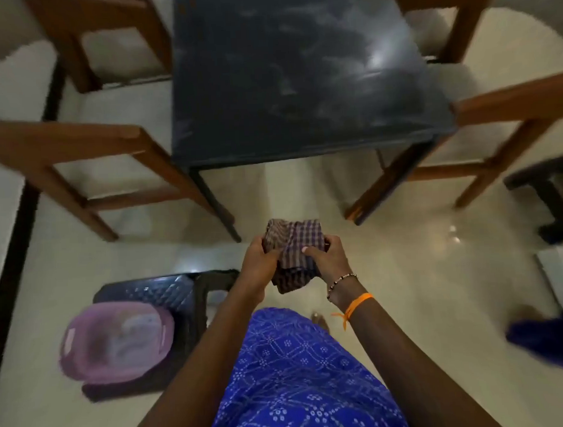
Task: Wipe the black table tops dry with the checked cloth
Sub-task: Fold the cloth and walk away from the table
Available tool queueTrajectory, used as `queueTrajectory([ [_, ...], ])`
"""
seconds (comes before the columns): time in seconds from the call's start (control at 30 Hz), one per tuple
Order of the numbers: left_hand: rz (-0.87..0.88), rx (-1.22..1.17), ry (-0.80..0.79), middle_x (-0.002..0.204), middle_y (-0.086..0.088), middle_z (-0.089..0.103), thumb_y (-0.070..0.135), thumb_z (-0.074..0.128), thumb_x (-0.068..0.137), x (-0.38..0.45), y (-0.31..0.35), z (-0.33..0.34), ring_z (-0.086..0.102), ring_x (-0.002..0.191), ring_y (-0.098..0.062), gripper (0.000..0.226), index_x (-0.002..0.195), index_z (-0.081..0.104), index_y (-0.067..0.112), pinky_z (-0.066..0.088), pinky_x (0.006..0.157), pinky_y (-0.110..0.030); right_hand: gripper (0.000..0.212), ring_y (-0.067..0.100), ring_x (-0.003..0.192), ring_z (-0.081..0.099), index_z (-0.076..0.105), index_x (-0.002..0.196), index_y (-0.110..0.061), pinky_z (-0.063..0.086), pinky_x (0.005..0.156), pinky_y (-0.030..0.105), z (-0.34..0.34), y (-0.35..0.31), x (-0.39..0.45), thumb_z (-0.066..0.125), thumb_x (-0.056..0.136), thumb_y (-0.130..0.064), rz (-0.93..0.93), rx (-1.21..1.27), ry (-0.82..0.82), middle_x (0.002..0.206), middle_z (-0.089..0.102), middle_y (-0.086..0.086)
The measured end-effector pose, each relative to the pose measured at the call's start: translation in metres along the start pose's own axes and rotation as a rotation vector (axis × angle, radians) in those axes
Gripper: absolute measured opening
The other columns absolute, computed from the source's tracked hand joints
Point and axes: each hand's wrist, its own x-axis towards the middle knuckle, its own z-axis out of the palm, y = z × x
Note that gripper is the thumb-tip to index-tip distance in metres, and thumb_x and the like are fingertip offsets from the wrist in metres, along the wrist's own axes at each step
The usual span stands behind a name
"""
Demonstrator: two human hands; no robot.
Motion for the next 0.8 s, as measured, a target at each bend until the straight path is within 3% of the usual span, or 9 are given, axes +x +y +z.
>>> queueTrajectory([
  [0.1, -0.058, -0.120, 0.162, 0.103, 0.000, 0.061, 0.004, 0.045, 0.091, 0.006, -0.010, -0.028, 0.057, 0.084, -0.007, 0.029, 0.117, 0.049, 0.015, 0.047, 0.052, -0.013, 0.039, 0.022, 0.097, 0.053, 0.042, 0.121, 0.003, 0.046, 0.076, 0.031, 0.035, -0.003, 0.014, 0.059, 0.085, 0.001, 0.013, -0.100, -0.141, 0.120, 0.055, 0.021],
  [0.23, -0.133, -0.281, 0.407, 0.121, -0.013, 0.059, 0.001, 0.053, 0.087, 0.015, -0.027, -0.083, 0.058, 0.097, -0.021, 0.041, 0.128, 0.048, 0.004, 0.047, 0.061, -0.018, 0.036, 0.021, 0.096, 0.051, 0.048, 0.120, 0.003, 0.045, 0.066, 0.023, 0.103, -0.012, 0.029, 0.056, 0.085, 0.006, -0.041, -0.330, -0.391, 0.113, 0.055, 0.018],
  [0.33, -0.187, -0.365, 0.561, 0.113, -0.010, 0.059, 0.004, 0.052, 0.087, 0.009, -0.043, -0.125, 0.060, 0.085, -0.017, 0.041, 0.127, 0.047, 0.007, 0.050, 0.056, -0.016, 0.035, 0.018, 0.093, 0.051, 0.051, 0.118, 0.002, 0.044, 0.062, 0.016, 0.159, -0.014, 0.030, 0.054, 0.084, 0.008, -0.106, -0.502, -0.581, 0.103, 0.053, 0.008],
  [0.43, -0.220, -0.469, 0.681, 0.112, -0.018, 0.064, 0.009, 0.050, 0.090, -0.007, -0.064, -0.163, 0.063, 0.097, -0.030, 0.030, 0.120, 0.054, 0.003, 0.055, 0.077, -0.036, 0.036, 0.014, 0.090, 0.051, 0.052, 0.116, -0.002, 0.044, 0.065, 0.014, 0.217, -0.003, 0.022, 0.054, 0.082, 0.009, -0.172, -0.659, -0.759, 0.100, 0.053, 0.004],
  [0.5, -0.194, -0.605, 0.752, 0.104, -0.017, 0.066, 0.005, 0.047, 0.089, -0.019, -0.080, -0.185, 0.064, 0.090, -0.027, 0.024, 0.111, 0.058, 0.003, 0.055, 0.068, -0.033, 0.037, 0.016, 0.094, 0.053, 0.052, 0.115, -0.004, 0.044, 0.075, 0.023, 0.255, 0.009, 0.011, 0.053, 0.081, 0.010, -0.202, -0.745, -0.880, 0.102, 0.055, 0.004],
  [0.6, -0.233, -0.791, 0.916, 0.078, -0.008, 0.065, -0.005, 0.042, 0.084, -0.034, -0.105, -0.213, 0.061, 0.065, -0.016, 0.024, 0.093, 0.061, 0.007, 0.050, 0.046, -0.020, 0.038, 0.018, 0.096, 0.054, 0.053, 0.114, -0.002, 0.045, 0.082, 0.030, 0.299, 0.031, -0.009, 0.055, 0.079, 0.010, -0.267, -0.907, -1.010, 0.104, 0.060, 0.012],
  [0.7, -0.328, -0.946, 1.022, 0.066, -0.005, 0.056, -0.006, 0.039, 0.081, -0.030, -0.135, -0.235, 0.054, 0.043, -0.007, 0.029, 0.099, 0.058, 0.006, 0.040, 0.036, -0.015, 0.038, 0.019, 0.098, 0.054, 0.052, 0.116, -0.001, 0.046, 0.086, 0.028, 0.334, 0.062, -0.017, 0.055, 0.079, 0.010, -0.318, -1.052, -1.118, 0.115, 0.062, 0.020],
  [0.73, -0.361, -0.970, 1.026, 0.064, -0.005, 0.053, -0.004, 0.040, 0.081, -0.027, -0.145, -0.239, 0.051, 0.042, -0.008, 0.028, 0.101, 0.057, 0.007, 0.038, 0.036, -0.015, 0.039, 0.020, 0.099, 0.056, 0.052, 0.118, -0.001, 0.043, 0.081, 0.022, 0.344, 0.071, -0.018, 0.055, 0.081, 0.009, -0.347, -1.116, -1.133, 0.117, 0.062, 0.018],
  [0.8, -0.377, -0.998, 1.021, 0.068, -0.006, 0.053, -0.002, 0.041, 0.082, -0.017, -0.160, -0.248, 0.051, 0.051, -0.012, 0.029, 0.105, 0.058, 0.002, 0.041, 0.040, -0.018, 0.040, 0.027, 0.105, 0.057, 0.051, 0.122, -0.001, 0.041, 0.080, 0.025, 0.364, 0.087, -0.017, 0.054, 0.082, 0.007, -0.371, -1.200, -1.148, 0.120, 0.060, 0.018],
])
